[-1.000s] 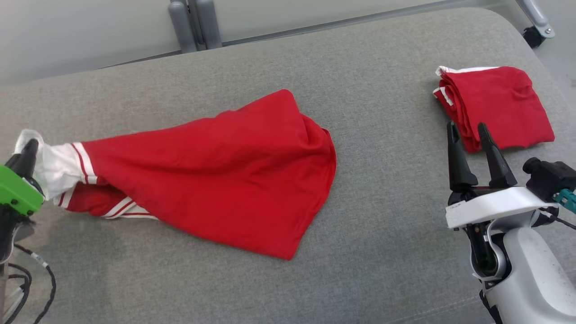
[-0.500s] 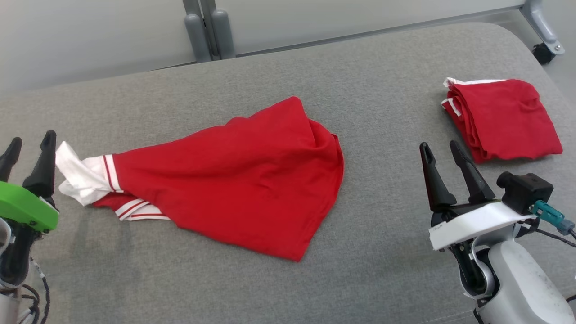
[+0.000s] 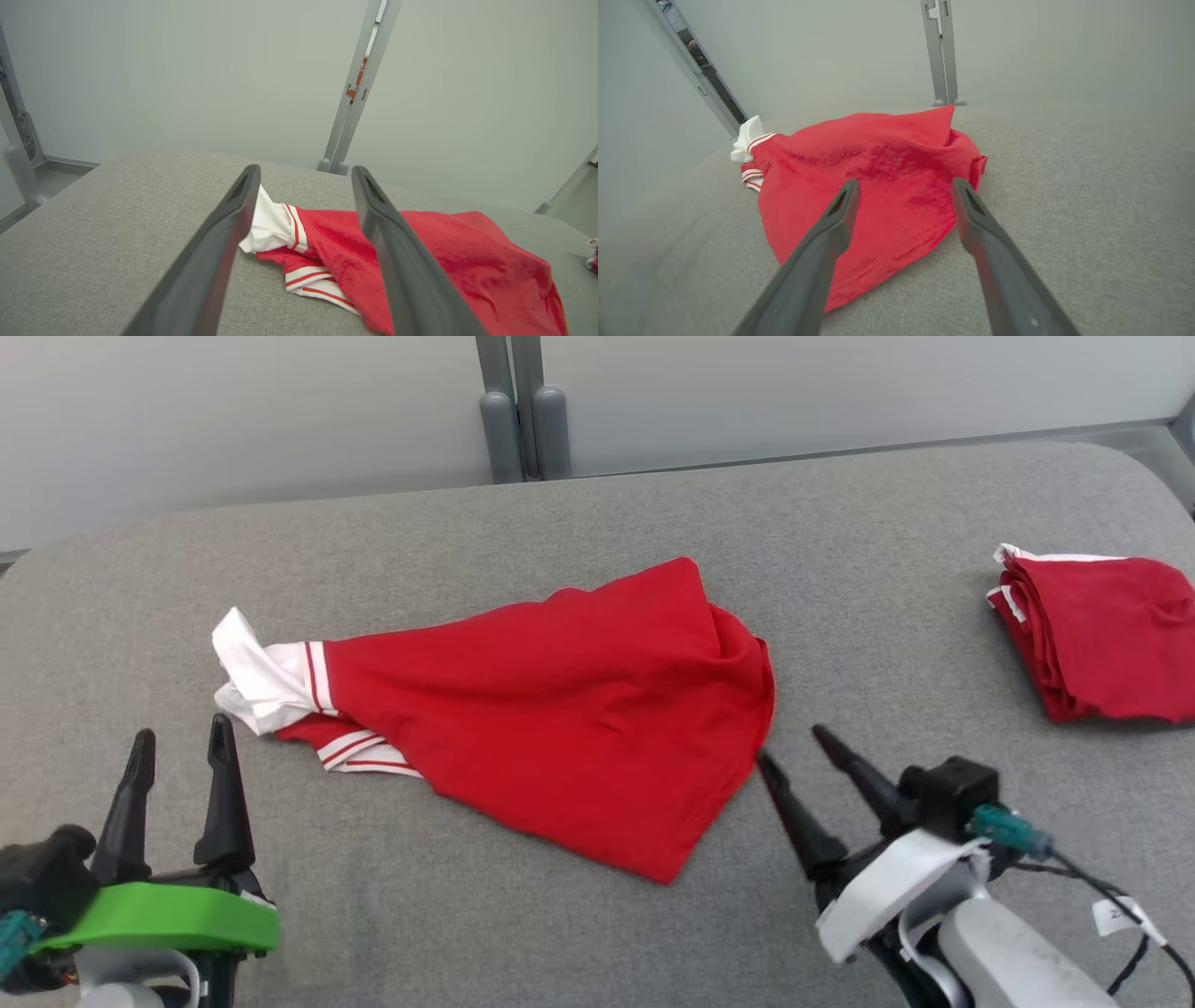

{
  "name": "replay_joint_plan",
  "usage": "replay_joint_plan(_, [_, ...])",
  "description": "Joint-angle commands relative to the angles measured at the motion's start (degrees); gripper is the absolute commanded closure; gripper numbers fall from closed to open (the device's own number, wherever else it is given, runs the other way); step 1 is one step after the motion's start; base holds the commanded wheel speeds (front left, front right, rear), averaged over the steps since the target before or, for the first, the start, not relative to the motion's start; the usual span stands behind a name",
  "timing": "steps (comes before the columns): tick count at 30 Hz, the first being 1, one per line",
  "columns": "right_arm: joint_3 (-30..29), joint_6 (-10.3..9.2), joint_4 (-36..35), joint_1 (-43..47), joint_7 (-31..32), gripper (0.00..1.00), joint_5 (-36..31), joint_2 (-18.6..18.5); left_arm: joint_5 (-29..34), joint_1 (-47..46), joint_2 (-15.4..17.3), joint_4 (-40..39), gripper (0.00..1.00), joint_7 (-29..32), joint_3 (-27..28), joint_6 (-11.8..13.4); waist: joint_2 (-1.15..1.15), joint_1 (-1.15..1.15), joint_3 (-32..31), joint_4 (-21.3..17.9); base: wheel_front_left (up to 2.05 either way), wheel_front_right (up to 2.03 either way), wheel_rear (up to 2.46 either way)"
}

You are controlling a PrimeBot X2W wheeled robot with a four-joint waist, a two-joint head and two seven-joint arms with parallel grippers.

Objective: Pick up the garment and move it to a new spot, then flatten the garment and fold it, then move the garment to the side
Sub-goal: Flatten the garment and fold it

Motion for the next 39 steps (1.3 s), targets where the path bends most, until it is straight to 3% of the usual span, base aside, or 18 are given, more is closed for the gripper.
replay_joint_plan(1, [2.5,0.00,0.3,0.4,0.8,0.00,-0.6,-0.3,1.0,1.4,-0.5,-0.6,0.00,-0.5,0.0,0.7,0.00,0.00,-0.6,1.1,0.00,0.00,0.00])
replay_joint_plan(8, [14.0,0.00,4.6,-2.7,6.1,0.00,-1.2,-1.1,1.1,2.6,-2.5,-0.9,0.00,-1.3,-0.7,0.6,0.00,0.00,-0.8,4.4,0.00,0.00,0.00])
replay_joint_plan(18, [19.2,-0.03,15.5,-7.6,9.5,0.00,-2.5,0.0,1.9,1.5,-4.8,1.4,0.00,-1.8,-2.6,-0.6,0.00,0.00,0.0,7.8,0.00,0.00,0.00])
replay_joint_plan(19, [19.2,-0.03,16.4,-8.1,9.4,0.16,-2.9,0.2,2.0,1.3,-4.9,1.6,0.00,-1.7,-2.7,-0.8,0.00,0.00,0.0,7.9,0.00,0.00,0.00])
replay_joint_plan(20, [19.3,-0.03,17.4,-8.5,9.1,0.48,-3.1,0.6,2.1,1.1,-5.2,2.0,0.00,-1.8,-3.0,-0.8,0.00,0.00,0.1,8.1,0.00,0.00,0.00])
replay_joint_plan(21, [19.4,-0.03,18.1,-8.8,9.0,0.62,-3.1,0.9,2.3,0.9,-5.5,2.3,0.00,-1.7,-3.2,-1.0,0.00,0.00,0.2,8.2,0.00,0.00,0.00])
replay_joint_plan(22, [19.7,-0.03,18.8,-9.3,8.5,0.87,-3.1,1.1,2.5,0.7,-5.8,2.7,0.00,-1.8,-3.5,-1.3,0.00,0.00,0.3,8.3,0.00,0.00,0.00])
replay_joint_plan(23, [19.9,-0.03,19.3,-9.7,8.1,1.00,-3.2,1.2,2.6,0.6,-6.0,3.2,0.00,-1.8,-3.7,-1.4,0.00,0.00,0.4,8.5,0.00,0.00,0.00])
replay_joint_plan(29, [19.9,-0.03,18.3,-12.3,3.3,1.00,-1.6,1.1,3.1,0.2,-7.0,5.0,0.00,-2.0,-4.4,-2.3,0.00,0.00,0.5,9.1,0.00,0.00,0.00])
replay_joint_plan(34, [15.8,-0.03,12.5,-18.1,1.0,1.00,0.3,-0.8,3.7,-0.7,-7.7,5.4,0.00,-2.1,-5.0,-3.0,0.00,0.00,1.9,10.3,0.00,0.00,0.00])
replay_joint_plan(39, [11.1,-0.03,8.9,-27.6,4.2,1.00,1.4,-3.7,4.4,-2.9,-9.1,6.1,0.00,-2.2,-6.5,-4.1,0.00,0.00,6.1,12.8,0.00,0.00,0.00])
